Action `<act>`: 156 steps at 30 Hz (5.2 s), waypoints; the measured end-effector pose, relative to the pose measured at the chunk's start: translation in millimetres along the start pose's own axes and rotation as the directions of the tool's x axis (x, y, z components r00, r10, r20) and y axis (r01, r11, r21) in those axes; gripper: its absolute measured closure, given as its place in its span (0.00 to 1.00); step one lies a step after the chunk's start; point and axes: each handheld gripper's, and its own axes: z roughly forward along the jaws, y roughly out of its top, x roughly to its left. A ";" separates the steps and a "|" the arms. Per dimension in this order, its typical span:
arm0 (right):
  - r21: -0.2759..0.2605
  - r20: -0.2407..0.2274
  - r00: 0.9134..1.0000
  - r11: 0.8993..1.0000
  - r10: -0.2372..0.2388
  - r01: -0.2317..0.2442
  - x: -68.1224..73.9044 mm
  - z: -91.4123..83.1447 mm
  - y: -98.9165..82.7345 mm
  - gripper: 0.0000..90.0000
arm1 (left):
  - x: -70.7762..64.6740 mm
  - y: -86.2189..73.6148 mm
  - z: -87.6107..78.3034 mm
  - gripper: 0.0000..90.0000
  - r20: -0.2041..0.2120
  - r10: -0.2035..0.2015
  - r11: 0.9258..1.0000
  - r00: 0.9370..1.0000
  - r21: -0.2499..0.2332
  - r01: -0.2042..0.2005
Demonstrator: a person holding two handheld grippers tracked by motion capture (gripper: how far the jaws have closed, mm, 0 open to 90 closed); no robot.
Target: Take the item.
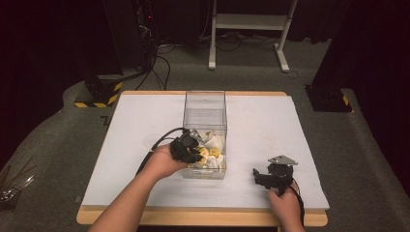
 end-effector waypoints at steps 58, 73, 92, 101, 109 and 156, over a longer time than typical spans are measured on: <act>-0.002 0.000 1.000 1.000 0.000 0.000 0.0 0.1 -0.1 0.11 | -2.6 -44.8 -40.7 0.96 0.015 -0.084 0.903 0.996 -0.421 0.082; -0.002 0.000 1.000 1.000 -0.001 0.001 0.0 0.1 -0.1 0.11 | 2.0 -49.5 -49.9 0.96 0.026 -0.106 0.881 0.994 -0.461 0.106; -0.002 0.001 1.000 1.000 -0.001 0.001 0.1 0.1 -0.1 0.11 | 6.9 -53.5 -61.3 0.96 0.008 -0.123 0.862 0.992 -0.495 0.111; -0.002 0.001 1.000 1.000 -0.001 0.001 0.1 0.1 -0.1 0.11 | 11.5 -57.8 -65.9 0.96 -0.002 -0.137 0.856 0.991 -0.503 0.118; -0.002 0.001 1.000 1.000 -0.001 0.001 0.1 0.0 -0.1 0.11 | 16.6 -64.0 -72.0 0.96 -0.011 -0.153 0.850 0.988 -0.511 0.126; -0.005 0.003 1.000 1.000 -0.006 0.006 0.3 0.0 -0.2 0.11 | 50.5 -114.9 -97.5 0.96 -0.082 -0.270 0.824 0.959 -0.535 0.186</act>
